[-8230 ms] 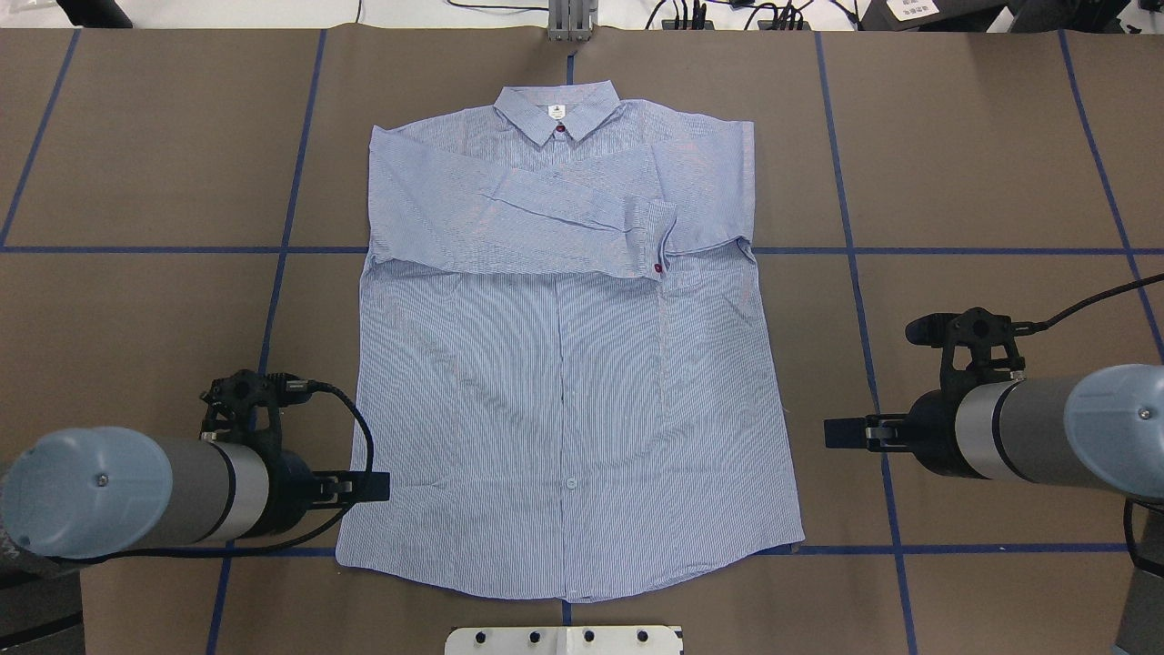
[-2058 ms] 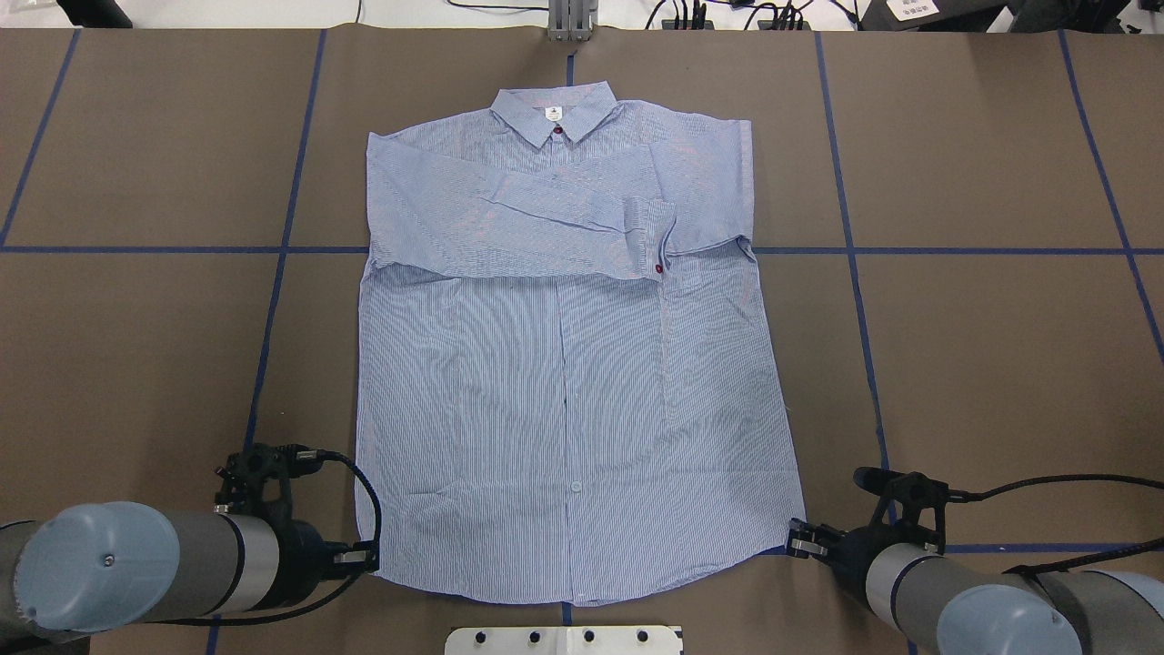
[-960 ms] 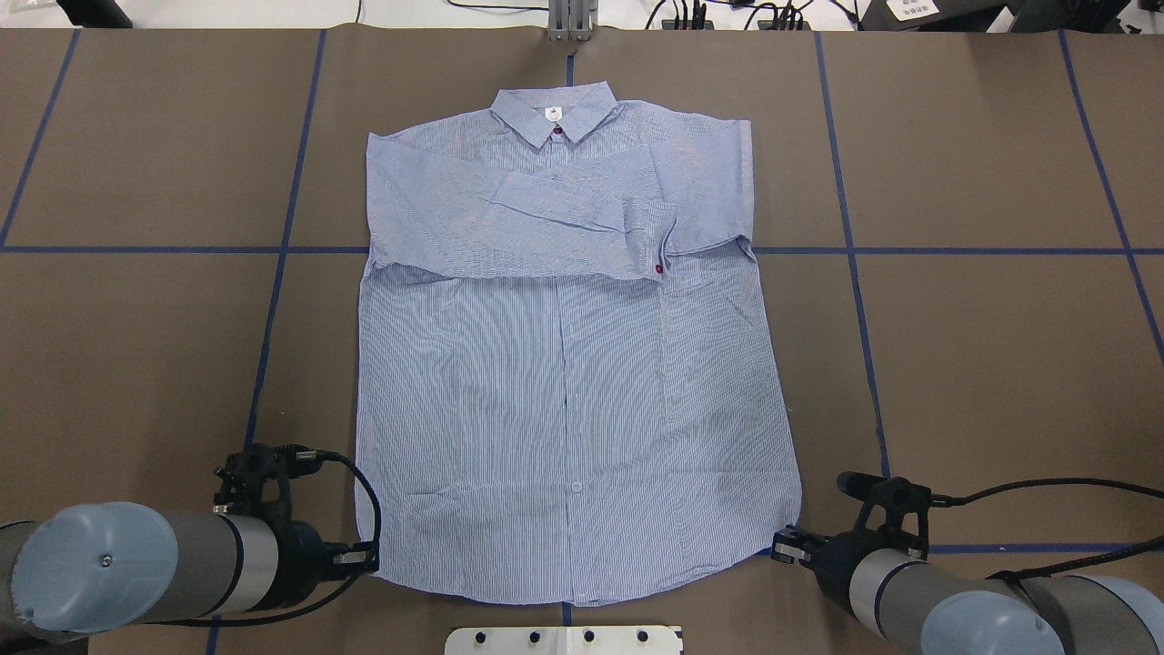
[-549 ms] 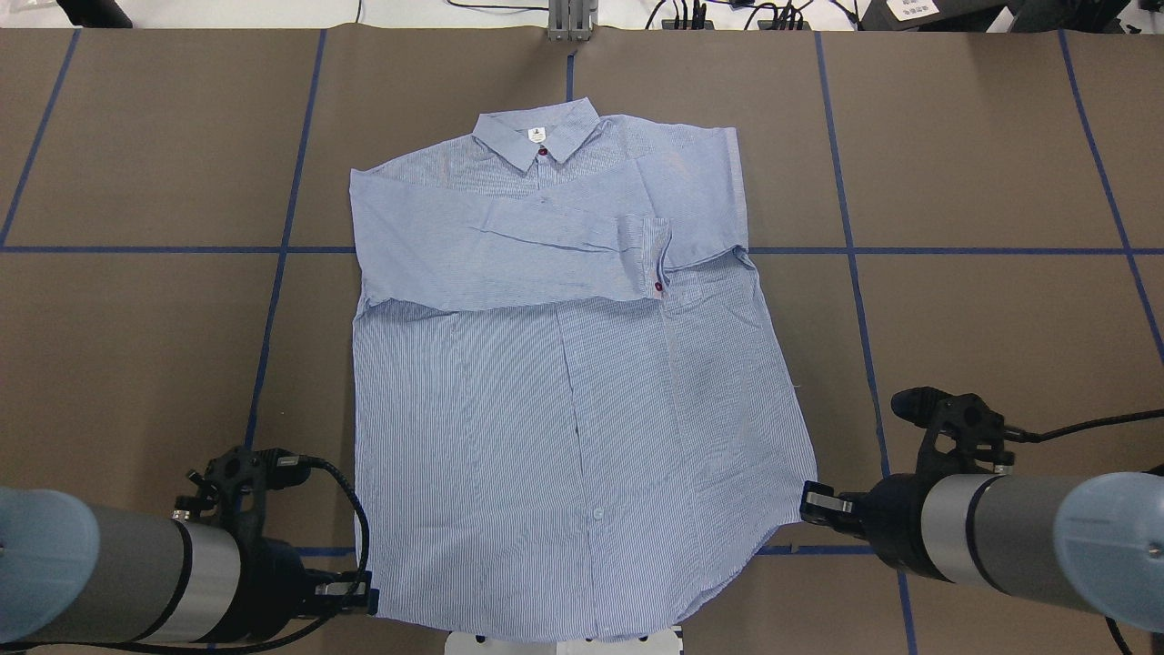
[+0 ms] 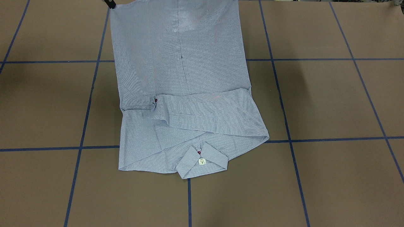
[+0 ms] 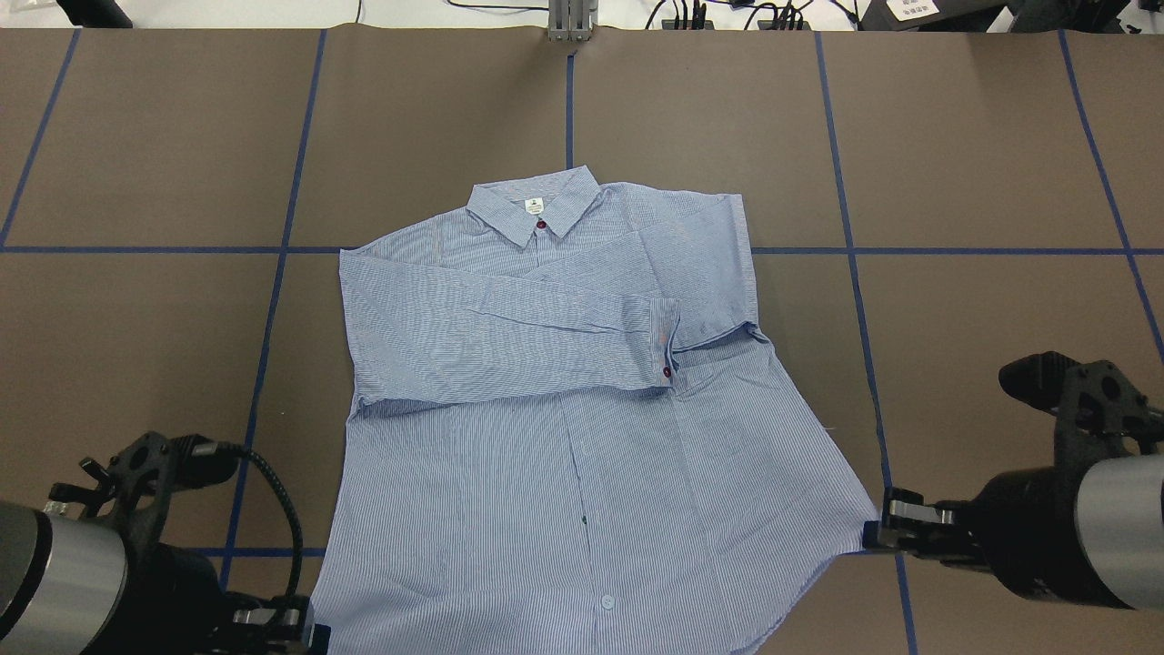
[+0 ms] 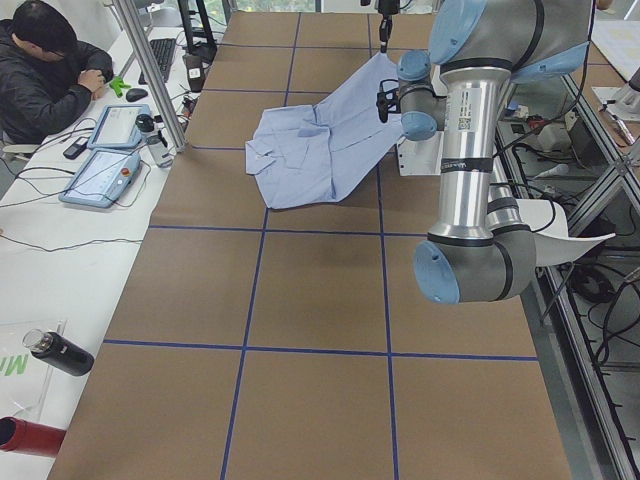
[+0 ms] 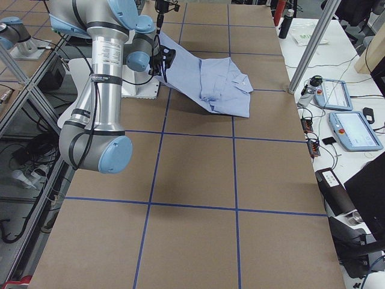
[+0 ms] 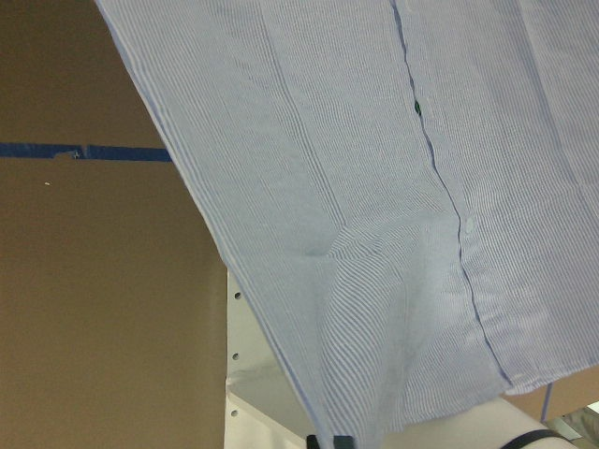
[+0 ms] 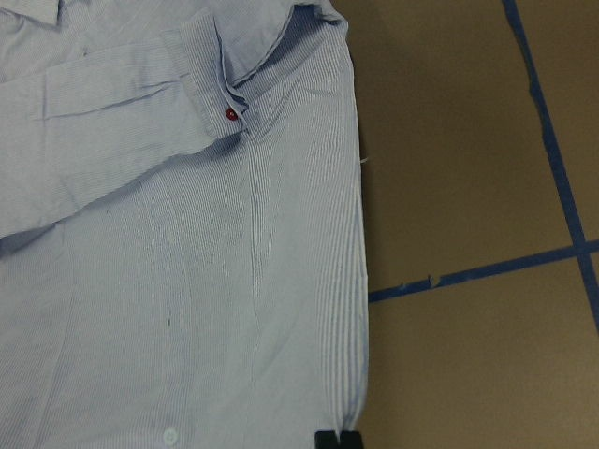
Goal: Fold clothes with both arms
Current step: 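Lift the hem with both grippers and carry it toward the collar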
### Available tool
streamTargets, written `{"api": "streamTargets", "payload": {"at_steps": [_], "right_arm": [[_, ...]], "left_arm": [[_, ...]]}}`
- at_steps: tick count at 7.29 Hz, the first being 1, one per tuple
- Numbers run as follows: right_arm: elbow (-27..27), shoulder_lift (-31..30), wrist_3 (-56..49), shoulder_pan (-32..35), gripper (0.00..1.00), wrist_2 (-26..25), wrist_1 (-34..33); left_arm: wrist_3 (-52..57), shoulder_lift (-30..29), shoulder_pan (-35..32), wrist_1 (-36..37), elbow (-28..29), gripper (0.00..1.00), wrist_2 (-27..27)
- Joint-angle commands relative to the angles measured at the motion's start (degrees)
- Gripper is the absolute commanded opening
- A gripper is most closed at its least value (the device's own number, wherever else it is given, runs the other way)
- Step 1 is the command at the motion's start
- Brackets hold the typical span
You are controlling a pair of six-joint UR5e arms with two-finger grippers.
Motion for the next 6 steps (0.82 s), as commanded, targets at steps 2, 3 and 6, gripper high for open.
{"api": "streamTargets", "payload": {"at_steps": [2,3,6], "right_arm": [[-19.5,14.6,-8.0,11.9,0.0,0.4,-0.4],[-22.1,16.6,-10.6,14.7,0.0,0.4,-0.4],[-25.0,22.8,-12.7,22.0,0.0,1.3,-2.1]], "left_arm": [[1.6,-9.0,-10.8,3.2,12.6,0.0,5.4],[1.7,-11.6,-13.2,4.2,13.7,0.0,10.1],[5.5,-13.3,-21.6,5.5,14.4,0.0,10.0]]}}
